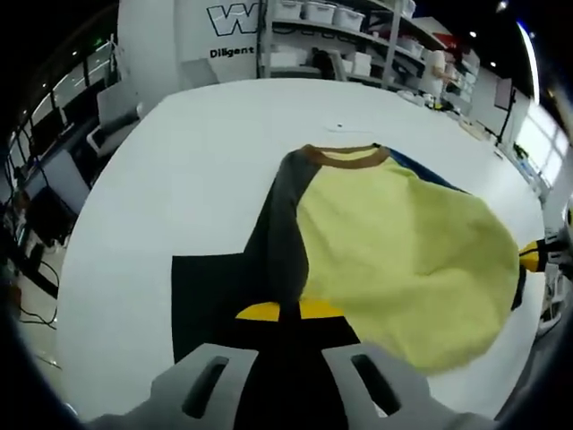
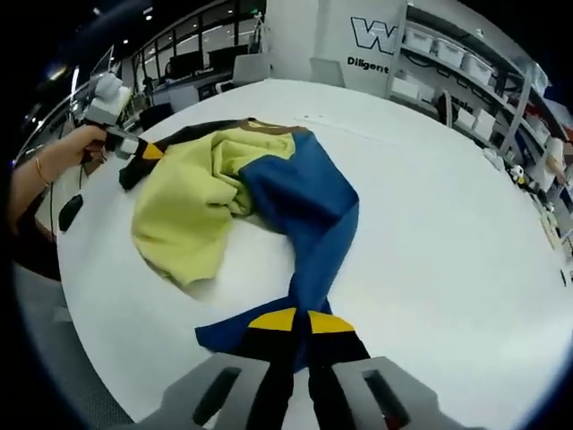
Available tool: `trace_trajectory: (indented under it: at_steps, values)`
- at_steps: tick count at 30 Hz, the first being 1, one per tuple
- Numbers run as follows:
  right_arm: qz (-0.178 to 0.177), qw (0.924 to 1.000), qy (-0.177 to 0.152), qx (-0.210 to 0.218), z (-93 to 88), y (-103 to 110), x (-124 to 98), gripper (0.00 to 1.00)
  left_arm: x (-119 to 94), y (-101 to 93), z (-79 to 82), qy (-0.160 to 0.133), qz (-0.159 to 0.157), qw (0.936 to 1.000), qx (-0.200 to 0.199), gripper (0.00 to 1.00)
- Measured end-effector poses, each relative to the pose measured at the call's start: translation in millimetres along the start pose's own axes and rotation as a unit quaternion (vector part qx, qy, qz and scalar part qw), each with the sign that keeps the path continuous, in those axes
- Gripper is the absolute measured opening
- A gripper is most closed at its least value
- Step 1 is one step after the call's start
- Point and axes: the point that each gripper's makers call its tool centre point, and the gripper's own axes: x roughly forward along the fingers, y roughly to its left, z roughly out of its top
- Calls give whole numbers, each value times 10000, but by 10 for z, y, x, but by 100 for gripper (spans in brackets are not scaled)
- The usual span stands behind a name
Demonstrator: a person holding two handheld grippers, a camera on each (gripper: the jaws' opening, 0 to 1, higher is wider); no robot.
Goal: Fold the garment on the visible template until the final outline fits inside the template.
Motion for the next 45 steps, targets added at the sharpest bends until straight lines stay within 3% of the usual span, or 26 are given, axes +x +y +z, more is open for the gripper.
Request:
trace_trajectory:
  at_steps: [7, 19, 37, 45]
  values:
    - [-306, 9994, -120, 76, 35, -247, -96, 0, 4, 15, 4, 8, 14, 10000, 0, 1]
    - [-382, 9972, -391, 511, 173, -572, -172, 0, -25, 110, 5, 9, 36, 10000, -76, 1]
    - [-715, 9972, -10, 223, 70, -931, 89, 0, -14, 167, 0, 43, 66, 9999, -102, 1]
    - [-781, 9964, 106, 325, 3, -1020, 204, 0, -8, 174, 0, 49, 53, 9999, -141, 1]
